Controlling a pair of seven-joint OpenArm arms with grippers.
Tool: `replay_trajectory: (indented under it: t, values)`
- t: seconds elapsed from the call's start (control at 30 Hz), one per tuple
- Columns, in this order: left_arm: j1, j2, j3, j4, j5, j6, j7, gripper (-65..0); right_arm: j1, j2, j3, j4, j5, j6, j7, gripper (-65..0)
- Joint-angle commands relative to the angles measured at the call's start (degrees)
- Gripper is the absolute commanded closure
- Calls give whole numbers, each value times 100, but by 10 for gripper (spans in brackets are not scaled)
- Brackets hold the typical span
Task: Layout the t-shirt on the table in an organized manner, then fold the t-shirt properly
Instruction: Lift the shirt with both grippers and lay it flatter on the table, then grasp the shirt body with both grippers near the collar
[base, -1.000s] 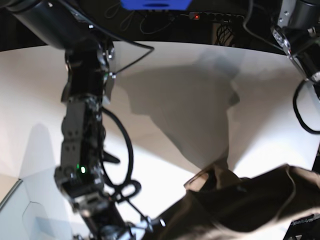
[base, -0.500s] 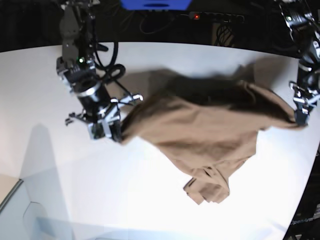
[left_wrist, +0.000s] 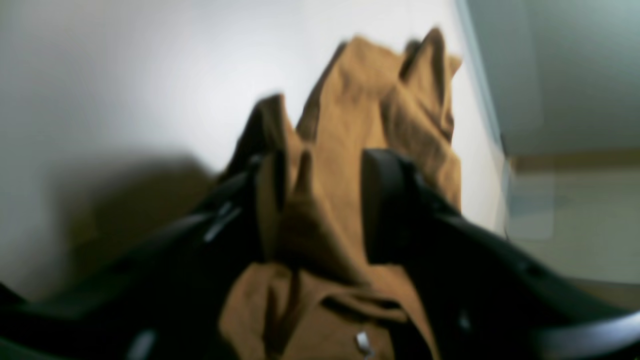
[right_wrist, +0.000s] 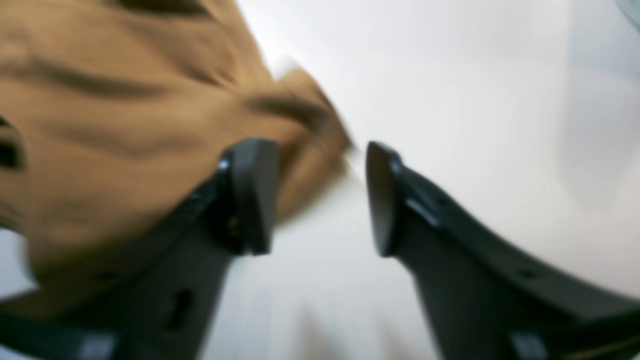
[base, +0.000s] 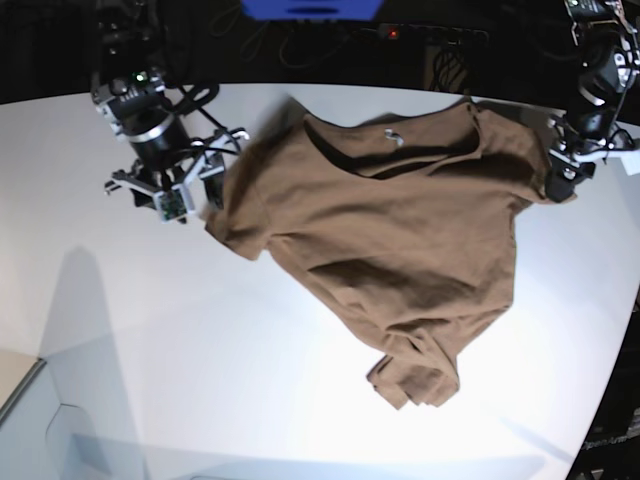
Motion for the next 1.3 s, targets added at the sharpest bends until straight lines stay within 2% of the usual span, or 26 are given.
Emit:
replay_trajectory:
  t: [0.0, 0.1, 0.2, 0.3, 0.5, 0.6, 0.8, 0.9, 1.1, 1.27]
  values:
    - [-102, -96, -41, 57, -178, -6, -87, -313, 69, -73, 203, 137, 50, -18, 192, -344]
    - [-401, -96, -41, -119, 376, -6, -61, -335, 139, -459, 950, 154, 50, -18, 192, -379]
    - [-788, -104, -50, -338, 1167, -6, -61, -335, 236, -679, 1302, 163, 50, -9, 351, -379]
    - [-1201, -104, -50, -461, 1695, -6, -61, -335, 236, -697, 1241, 154, 50, -9, 465, -379]
    - [-2388, -87, 3, -620, 2468, -6, -61, -335, 280, -723, 687, 154, 50, -9, 456, -379]
    - [-3056, -96, 372, -1077, 2785, -6, -61, -335, 288, -723, 335, 119, 50, -9, 456, -379]
    - [-3961, -60, 1321, -2589, 3101, -14, -104, -335, 455, -723, -342, 93, 50, -9, 430, -379]
    - [-4251, -43, 1787, -3152, 3066, -14, -113, -335, 561, -723, -641, 23, 41, -9, 430, -379]
    - [-4322, 98, 1972, -3574, 3101, -14, -140, -335, 1115, -697, -957, -443, 33, -9, 430, -380]
    - [-4357, 63, 2201, -4602, 3101, -14, -869, -335, 1686, -697, -975, -892, 24, -9, 430, -380]
